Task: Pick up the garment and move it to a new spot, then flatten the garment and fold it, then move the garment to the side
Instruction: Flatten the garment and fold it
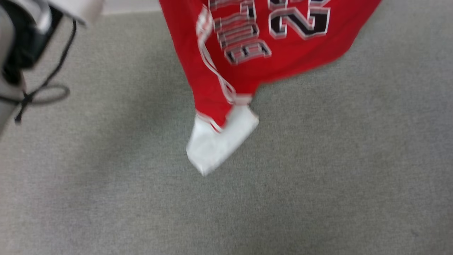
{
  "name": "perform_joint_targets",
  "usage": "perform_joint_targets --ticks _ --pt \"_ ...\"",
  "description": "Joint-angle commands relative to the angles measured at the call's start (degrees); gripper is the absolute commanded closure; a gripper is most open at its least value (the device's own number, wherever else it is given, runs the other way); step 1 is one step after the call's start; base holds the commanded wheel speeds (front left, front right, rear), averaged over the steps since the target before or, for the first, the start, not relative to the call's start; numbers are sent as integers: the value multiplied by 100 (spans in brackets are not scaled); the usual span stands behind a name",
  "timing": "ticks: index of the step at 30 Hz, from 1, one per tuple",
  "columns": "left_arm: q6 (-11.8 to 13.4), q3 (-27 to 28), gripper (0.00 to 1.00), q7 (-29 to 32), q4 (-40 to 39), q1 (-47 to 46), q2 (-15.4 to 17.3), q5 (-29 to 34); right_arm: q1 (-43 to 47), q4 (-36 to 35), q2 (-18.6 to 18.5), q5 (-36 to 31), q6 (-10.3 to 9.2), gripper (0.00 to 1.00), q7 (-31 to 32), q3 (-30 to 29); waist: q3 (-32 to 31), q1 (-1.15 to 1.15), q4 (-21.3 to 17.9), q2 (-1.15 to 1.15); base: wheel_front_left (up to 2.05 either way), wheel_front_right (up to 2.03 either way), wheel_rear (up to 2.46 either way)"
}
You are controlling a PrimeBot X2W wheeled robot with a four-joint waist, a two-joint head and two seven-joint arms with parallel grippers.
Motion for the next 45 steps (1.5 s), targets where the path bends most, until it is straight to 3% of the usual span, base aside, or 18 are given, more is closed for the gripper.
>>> perform_joint_targets --ticks 1,5,12,22,26,34,39,45 --pt "-51 44 100 20 107 -236 -58 35 -210 91 52 -75 -6 100 1 -72 289 0 -19 0 0 0 0" --pt "-391 42 100 119 635 -1199 -301 128 -963 498 247 -483 -6 100 -42 -331 705 0 17 0 0 0 0" --pt "-775 37 100 -17 1836 -2951 -632 324 -2326 1195 639 -1261 -6 100 -379 -662 1320 0 20 0 0 0 0" --pt "-912 -250 100 -720 3366 -4437 -997 204 -3375 1965 1251 -1748 -6 100 -869 -654 1783 0 46 0 0 0 0" --pt "-918 -565 100 -959 3659 -4292 -1027 -2 -3196 2224 1332 -1688 -6 100 -1051 -469 1829 0 86 0 0 0 0" --pt "-917 -1224 100 -1292 3723 -3390 -679 -589 -2249 2503 1422 -1241 -6 100 -1543 -18 1745 0 88 0 0 0 0" --pt "-917 -1339 100 -1383 3481 -2471 -377 -865 -1418 2469 1446 -861 -6 100 -1865 292 1519 0 84 0 0 0 0" --pt "-831 -1052 100 -1390 2664 -1104 -81 -735 -386 2120 1274 -399 -6 100 -2075 695 1081 0 70 0 0 0 0"
